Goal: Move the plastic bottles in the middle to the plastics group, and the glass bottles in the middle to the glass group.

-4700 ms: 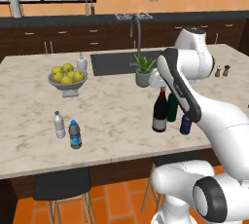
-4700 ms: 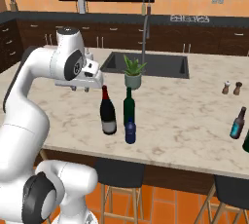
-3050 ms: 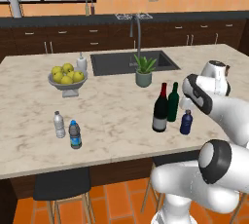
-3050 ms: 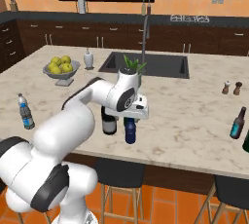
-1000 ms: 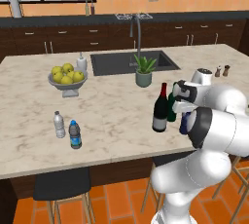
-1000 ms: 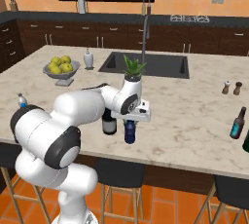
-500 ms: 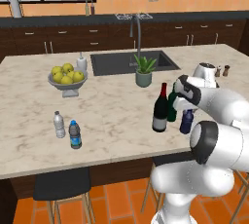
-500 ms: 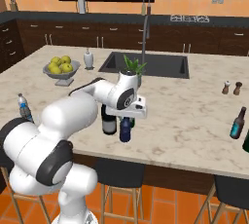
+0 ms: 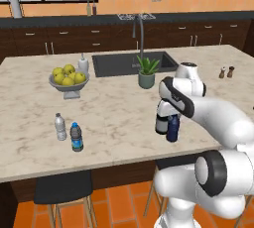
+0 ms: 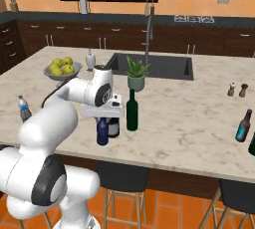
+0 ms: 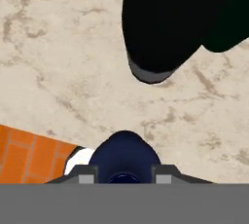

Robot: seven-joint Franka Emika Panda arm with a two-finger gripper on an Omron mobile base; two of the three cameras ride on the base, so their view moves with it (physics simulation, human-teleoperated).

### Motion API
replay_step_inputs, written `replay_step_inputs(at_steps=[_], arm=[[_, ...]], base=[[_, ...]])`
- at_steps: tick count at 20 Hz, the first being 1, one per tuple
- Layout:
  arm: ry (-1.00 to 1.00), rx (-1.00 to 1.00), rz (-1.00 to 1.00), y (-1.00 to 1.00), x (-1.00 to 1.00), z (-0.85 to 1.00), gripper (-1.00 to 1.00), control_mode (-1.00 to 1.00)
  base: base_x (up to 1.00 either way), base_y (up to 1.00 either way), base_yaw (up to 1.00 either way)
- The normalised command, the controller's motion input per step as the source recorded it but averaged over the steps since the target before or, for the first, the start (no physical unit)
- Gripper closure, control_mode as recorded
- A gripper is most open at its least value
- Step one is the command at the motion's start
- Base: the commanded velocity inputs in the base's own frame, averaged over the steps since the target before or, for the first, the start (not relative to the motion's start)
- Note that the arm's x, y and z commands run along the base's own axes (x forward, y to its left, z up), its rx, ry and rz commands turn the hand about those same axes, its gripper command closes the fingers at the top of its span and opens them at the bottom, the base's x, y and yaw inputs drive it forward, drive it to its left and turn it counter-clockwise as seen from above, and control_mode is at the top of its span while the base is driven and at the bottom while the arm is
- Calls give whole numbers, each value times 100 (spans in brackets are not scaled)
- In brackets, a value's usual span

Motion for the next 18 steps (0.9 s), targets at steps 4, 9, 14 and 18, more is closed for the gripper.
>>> replay_step_inputs(at_steps=[4, 9, 14, 18], arm=[[1, -1, 12, 100, -5, 12, 100, -100], [3, 0, 16, 100, 0, 2, 100, -100], [4, 0, 16, 100, 4, 1, 100, -100], [1, -1, 15, 100, 11, 0, 100, -100]], base=[[0, 0, 0], [0, 0, 0], [0, 0, 0], [0, 0, 0]])
